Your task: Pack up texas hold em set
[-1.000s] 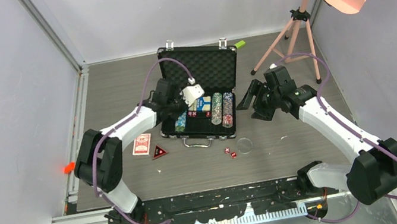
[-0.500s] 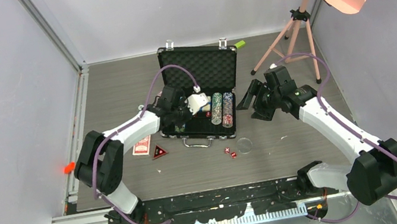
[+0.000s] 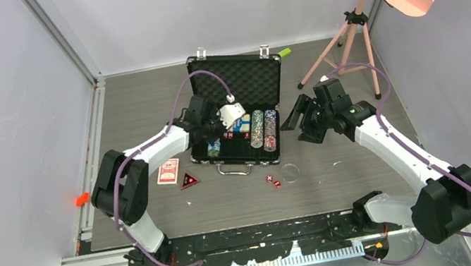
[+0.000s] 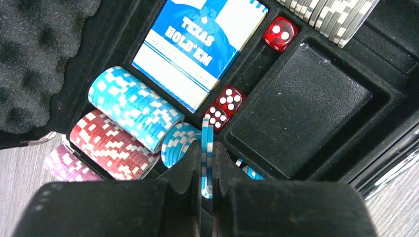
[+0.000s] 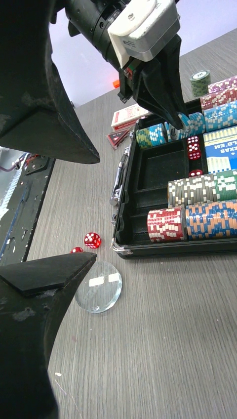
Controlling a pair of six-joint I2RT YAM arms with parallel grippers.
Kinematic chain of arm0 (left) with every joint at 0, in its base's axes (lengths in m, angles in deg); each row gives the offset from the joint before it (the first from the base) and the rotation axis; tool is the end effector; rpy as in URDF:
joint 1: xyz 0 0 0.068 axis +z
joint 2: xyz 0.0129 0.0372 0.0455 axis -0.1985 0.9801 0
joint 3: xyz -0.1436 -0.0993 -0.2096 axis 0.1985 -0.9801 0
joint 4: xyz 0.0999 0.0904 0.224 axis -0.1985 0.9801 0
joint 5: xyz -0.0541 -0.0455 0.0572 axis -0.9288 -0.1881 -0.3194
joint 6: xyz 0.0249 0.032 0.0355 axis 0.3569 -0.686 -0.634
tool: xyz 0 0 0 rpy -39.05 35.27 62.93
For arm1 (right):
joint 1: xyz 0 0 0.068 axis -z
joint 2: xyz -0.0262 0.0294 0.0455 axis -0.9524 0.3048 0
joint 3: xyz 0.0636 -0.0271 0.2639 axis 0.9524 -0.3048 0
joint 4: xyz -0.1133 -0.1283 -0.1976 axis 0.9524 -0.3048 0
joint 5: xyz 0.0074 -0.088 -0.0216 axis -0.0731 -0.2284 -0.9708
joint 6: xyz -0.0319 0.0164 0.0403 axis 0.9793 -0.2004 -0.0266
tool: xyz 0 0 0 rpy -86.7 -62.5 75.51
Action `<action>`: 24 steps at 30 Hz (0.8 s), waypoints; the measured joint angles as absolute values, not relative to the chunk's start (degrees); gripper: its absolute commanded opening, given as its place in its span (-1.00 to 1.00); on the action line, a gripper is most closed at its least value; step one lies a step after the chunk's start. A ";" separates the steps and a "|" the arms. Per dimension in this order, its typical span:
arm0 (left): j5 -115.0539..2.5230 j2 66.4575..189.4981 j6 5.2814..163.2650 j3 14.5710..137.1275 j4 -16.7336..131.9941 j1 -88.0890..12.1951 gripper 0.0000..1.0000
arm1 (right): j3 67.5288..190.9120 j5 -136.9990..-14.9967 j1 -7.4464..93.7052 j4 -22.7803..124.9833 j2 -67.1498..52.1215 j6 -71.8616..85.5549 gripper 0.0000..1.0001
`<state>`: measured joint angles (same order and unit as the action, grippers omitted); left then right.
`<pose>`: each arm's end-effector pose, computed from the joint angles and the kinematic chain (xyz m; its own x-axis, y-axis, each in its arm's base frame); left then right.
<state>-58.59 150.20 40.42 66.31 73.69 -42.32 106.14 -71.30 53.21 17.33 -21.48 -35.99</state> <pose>0.3071 -0.1913 0.2016 -0.2227 0.7447 -0.6292 0.8597 0.4543 0.2335 0.2254 0.0859 0.2712 -0.8054 0.5097 -0.3026 0.2509 0.7557 0.6050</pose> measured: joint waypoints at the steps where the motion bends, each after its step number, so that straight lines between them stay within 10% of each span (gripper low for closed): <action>1: -58.70 150.72 40.44 66.81 73.78 -42.08 -1.00 | 106.14 -71.30 53.21 17.31 -21.48 -35.99 0.43; 24: -57.79 145.30 37.21 65.90 76.16 -40.46 -1.00 | 106.73 -71.30 53.21 16.78 -21.48 -35.96 0.43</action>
